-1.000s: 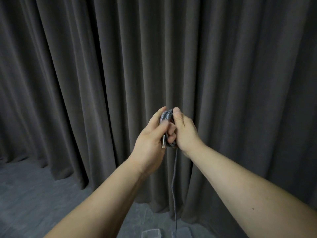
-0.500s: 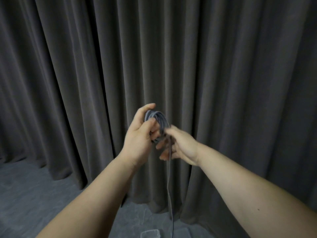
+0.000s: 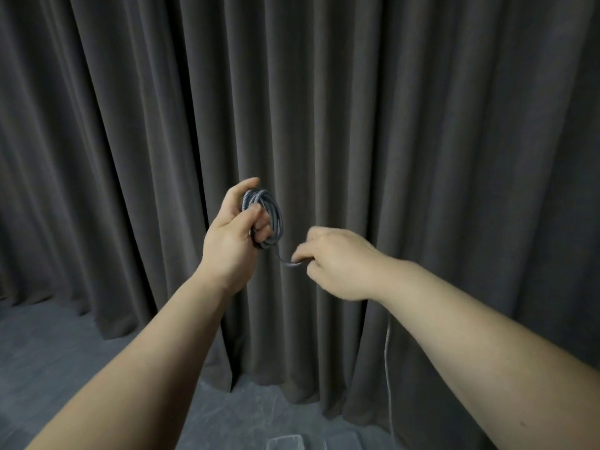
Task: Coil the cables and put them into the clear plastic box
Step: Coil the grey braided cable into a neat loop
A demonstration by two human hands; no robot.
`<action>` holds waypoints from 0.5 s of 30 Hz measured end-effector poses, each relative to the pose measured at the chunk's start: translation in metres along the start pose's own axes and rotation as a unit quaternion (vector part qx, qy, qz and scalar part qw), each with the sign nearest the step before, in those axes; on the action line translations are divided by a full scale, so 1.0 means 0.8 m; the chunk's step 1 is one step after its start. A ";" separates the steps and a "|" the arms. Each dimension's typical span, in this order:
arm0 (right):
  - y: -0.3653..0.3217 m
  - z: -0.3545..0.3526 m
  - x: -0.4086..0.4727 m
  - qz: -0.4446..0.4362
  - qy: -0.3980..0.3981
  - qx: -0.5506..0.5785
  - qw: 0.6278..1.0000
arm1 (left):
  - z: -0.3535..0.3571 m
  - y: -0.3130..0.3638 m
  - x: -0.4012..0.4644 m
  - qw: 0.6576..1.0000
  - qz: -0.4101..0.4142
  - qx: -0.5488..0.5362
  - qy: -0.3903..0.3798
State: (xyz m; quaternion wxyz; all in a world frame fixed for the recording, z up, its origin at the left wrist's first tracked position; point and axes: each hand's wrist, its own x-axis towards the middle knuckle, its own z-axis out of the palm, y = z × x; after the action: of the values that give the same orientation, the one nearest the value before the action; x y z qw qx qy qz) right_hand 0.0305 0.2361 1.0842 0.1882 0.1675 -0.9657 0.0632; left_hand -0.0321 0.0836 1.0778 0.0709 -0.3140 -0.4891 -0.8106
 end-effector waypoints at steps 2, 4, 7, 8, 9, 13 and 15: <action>-0.013 -0.021 0.001 -0.044 0.000 0.017 0.999 | -0.001 -0.006 -0.002 0.999 -0.004 0.044 -0.025; -0.017 -0.036 0.002 -0.076 0.030 0.072 0.994 | 0.000 -0.010 -0.004 0.994 -0.015 0.096 -0.046; -0.015 -0.042 0.004 -0.092 0.087 0.208 0.970 | 0.004 -0.013 -0.008 0.988 -0.028 0.140 -0.066; -0.014 -0.041 0.004 -0.085 0.104 0.247 0.960 | 0.006 -0.013 -0.010 0.986 -0.031 0.147 -0.074; -0.013 -0.038 0.004 -0.076 0.122 0.279 0.949 | 0.009 -0.012 -0.011 0.985 -0.033 0.152 -0.076; 0.000 -0.032 0.005 -0.008 0.240 0.321 0.916 | 0.021 -0.010 -0.016 0.990 -0.053 0.108 -0.076; 0.012 -0.033 0.006 0.046 0.273 0.293 0.915 | 0.030 -0.008 -0.021 0.993 -0.053 0.063 -0.081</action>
State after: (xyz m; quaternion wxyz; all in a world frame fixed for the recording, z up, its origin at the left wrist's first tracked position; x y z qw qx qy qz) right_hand 0.0317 0.2489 1.1101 0.3837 0.1466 -0.8217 0.3951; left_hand -0.0109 0.1041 1.0708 0.0077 -0.3474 -0.5590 -0.7529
